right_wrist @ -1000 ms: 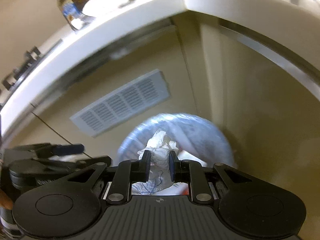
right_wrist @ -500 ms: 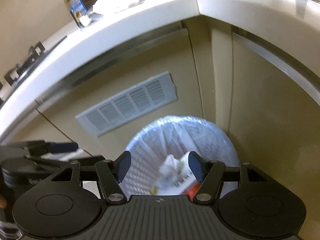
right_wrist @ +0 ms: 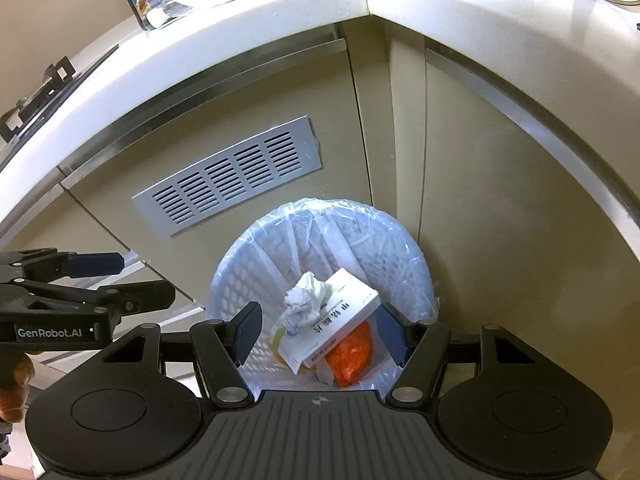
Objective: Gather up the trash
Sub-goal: 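Raise both tools back up toward the counter items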
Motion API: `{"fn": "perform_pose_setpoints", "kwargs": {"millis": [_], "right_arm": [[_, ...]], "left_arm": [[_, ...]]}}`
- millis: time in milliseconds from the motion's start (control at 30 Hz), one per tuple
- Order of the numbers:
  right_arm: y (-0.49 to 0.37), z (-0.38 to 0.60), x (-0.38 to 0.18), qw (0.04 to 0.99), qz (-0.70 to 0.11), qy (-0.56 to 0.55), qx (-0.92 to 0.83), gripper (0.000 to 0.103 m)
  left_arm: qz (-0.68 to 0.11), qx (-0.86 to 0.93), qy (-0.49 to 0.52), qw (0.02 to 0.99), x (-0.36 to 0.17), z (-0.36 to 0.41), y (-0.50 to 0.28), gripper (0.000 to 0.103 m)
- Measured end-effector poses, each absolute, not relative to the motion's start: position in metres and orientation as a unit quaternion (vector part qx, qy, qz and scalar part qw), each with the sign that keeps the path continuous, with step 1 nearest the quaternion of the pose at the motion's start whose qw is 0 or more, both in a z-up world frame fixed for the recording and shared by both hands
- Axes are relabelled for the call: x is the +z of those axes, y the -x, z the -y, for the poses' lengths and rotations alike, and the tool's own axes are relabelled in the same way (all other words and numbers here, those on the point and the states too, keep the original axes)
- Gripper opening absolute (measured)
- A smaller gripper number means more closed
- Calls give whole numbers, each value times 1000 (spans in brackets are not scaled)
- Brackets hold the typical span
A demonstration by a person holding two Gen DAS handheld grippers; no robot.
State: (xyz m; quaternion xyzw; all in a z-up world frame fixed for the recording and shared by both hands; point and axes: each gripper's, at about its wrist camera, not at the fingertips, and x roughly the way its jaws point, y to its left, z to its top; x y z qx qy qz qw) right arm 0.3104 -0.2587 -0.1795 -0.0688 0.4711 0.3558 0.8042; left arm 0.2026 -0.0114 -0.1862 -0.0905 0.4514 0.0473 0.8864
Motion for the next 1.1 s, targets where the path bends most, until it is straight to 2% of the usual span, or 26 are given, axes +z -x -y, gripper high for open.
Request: {"fn": "perform_pose_setpoints", "kwargs": {"millis": [567, 867, 1100], "right_arm": [[-309, 269, -162, 806, -457, 63, 372, 64], [-304, 280, -132, 808, -424, 30, 407, 64], [-308, 297, -95, 824, -369, 19, 430, 64]], "left_arm": [[-441, 51, 81, 893, -167, 28, -196, 73], [-410, 65, 80, 906, -134, 39, -184, 71], [-368, 78, 74, 923, -98, 37, -184, 69]]}}
